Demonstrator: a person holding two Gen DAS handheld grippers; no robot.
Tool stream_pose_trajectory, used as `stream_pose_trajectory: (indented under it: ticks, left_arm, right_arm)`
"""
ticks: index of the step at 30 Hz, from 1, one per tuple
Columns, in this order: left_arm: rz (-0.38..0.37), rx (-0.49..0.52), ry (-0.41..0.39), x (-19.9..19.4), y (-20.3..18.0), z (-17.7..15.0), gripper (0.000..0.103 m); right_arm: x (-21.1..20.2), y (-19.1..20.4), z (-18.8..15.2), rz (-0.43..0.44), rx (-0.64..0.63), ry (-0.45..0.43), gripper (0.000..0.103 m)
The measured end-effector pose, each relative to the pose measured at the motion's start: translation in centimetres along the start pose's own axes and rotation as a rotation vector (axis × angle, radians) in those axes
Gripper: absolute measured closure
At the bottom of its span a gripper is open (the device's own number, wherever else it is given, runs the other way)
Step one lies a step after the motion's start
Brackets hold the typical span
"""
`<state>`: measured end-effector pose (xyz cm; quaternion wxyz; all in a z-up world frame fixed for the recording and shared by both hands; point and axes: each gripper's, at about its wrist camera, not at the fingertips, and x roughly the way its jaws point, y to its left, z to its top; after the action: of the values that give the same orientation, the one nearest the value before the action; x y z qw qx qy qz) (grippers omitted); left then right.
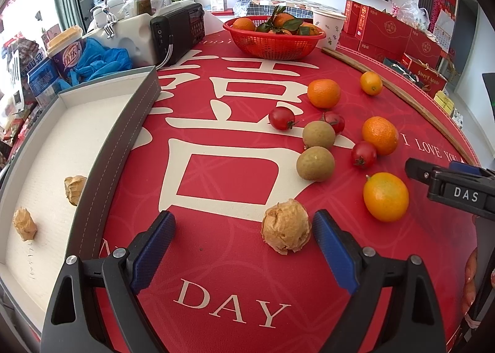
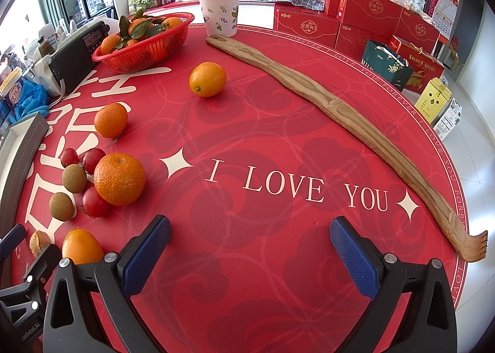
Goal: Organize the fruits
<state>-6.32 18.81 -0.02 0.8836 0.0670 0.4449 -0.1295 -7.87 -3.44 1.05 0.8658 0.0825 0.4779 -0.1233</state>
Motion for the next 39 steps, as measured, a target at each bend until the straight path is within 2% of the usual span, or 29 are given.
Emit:
stream_pose_trajectory:
  ticks: [7,12,15,19,21,23,24,25,26,27,34,39]
  left_arm:
    - [0.000,0.002,-0.001,0.0,0.0,0.0,0.011]
    - [0.024,0.064,-0.018,-0.4,-0.8,-0.2,0.011]
    - [0.014,0.102,-0.023,-0.5,-1.5,-0.3,0.011]
    - [0.007,0.124,-0.027,-0.4,-2.3,-0.1,0.012]
    - [-0.004,0.126,-0.027,-0.3,-2.6,0.1,0.017]
    - [-0.046,0.121,-0.018,-0.3,-2.8,0.3,0.035]
    - [-0.065,0.116,-0.011,-0.4,-2.9,0.3,0.040]
    - [-0.087,0.113,-0.004,-0.4,-3.0,0.3,0.051]
    - [-0.081,0.120,-0.004,-0.6,-3.1,0.3,0.067]
    - [-0.081,0.127,-0.003,-0.7,-3.2,0.3,0.078]
    - [-0.027,0.066,0.011,-1.7,-0.4,-1.0,0.079]
    - [0.004,0.046,0.005,-2.3,0.8,-1.8,0.079]
  right_arm:
    - [0.0,0.0,-0.1,0.000,-0.002,-0.010,0.000]
    - [-0.2,-0.5,0.0,0.005,0.019,0.003,0.000]
    - [-1.8,-1.4,0.0,0.116,0.060,-0.052,0.000]
    - [-4.4,-0.3,-0.6,0.217,-0.014,-0.144,0.000]
    - [-4.4,0.8,-1.2,0.272,-0.067,-0.124,0.000]
    - [-4.1,1.9,-1.6,0.286,-0.109,-0.104,0.000]
    - [-4.0,2.2,-1.8,0.282,-0.123,-0.103,0.000]
    - [-4.1,2.4,-1.9,0.284,-0.132,-0.104,0.000]
    - [-4.0,2.5,-1.9,0.292,-0.137,-0.106,0.000]
    - [-4.1,2.7,-1.9,0.307,-0.137,-0.110,0.000]
    - [-3.9,4.1,-2.6,0.355,-0.171,-0.094,0.000]
    - [-3.5,6.8,-3.0,0.332,-0.238,-0.087,0.002]
